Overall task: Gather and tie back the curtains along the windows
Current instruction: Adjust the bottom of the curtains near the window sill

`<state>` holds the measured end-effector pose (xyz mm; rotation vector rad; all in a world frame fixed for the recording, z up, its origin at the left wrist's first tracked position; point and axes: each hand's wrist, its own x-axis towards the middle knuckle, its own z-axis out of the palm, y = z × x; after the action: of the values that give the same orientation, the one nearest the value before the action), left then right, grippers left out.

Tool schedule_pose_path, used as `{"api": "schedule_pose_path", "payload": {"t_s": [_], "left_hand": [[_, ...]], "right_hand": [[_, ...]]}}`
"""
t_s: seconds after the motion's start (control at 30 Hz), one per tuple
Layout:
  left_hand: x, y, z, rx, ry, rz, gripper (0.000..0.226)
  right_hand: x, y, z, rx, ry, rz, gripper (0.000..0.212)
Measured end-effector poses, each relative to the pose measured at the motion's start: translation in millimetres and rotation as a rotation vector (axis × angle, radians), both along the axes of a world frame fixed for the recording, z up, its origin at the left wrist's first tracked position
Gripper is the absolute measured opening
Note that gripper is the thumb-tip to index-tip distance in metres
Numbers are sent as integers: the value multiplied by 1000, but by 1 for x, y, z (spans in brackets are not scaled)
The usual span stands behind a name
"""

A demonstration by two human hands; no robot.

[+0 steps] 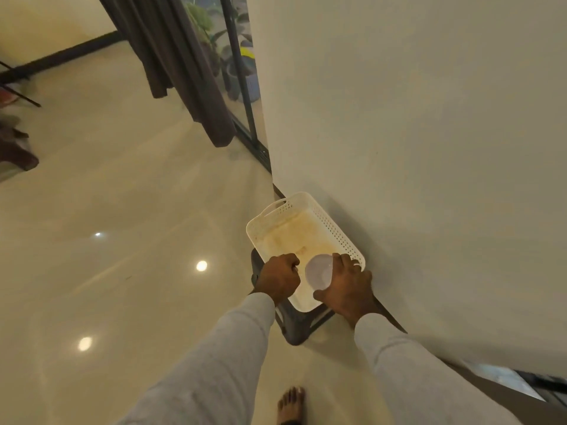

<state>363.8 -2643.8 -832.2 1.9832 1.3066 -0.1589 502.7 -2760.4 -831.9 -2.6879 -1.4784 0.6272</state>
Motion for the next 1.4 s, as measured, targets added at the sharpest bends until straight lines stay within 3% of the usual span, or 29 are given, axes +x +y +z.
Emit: {"api": "schedule_pose_path", "payload": {"t_s": [0.27, 0.53, 0.63, 0.73, 0.97, 1.2, 1.4], "left_hand": [[10, 36, -73, 249, 246, -398, 44], [13, 29, -85, 226, 233, -395, 43], [10, 24, -75, 228, 233, -374, 43], [9, 7, -53, 239, 225, -362, 42], [13, -100, 3, 308, 200, -423, 40], [21, -298, 45, 319, 163, -523, 49], [54, -470, 49, 249, 111, -719, 53]], "right_hand": [[10, 36, -67, -160, -100, 7, 102], [8, 35, -81, -162, -109, 18, 105], [9, 28, -68, -144, -125, 12, 108], [7, 1, -44, -62, -150, -12, 98], [-4, -125, 10, 37, -79, -102, 85], [-23, -347, 45, 81, -72, -237, 74], [-10, -533, 33, 37, -49, -421, 77]]}}
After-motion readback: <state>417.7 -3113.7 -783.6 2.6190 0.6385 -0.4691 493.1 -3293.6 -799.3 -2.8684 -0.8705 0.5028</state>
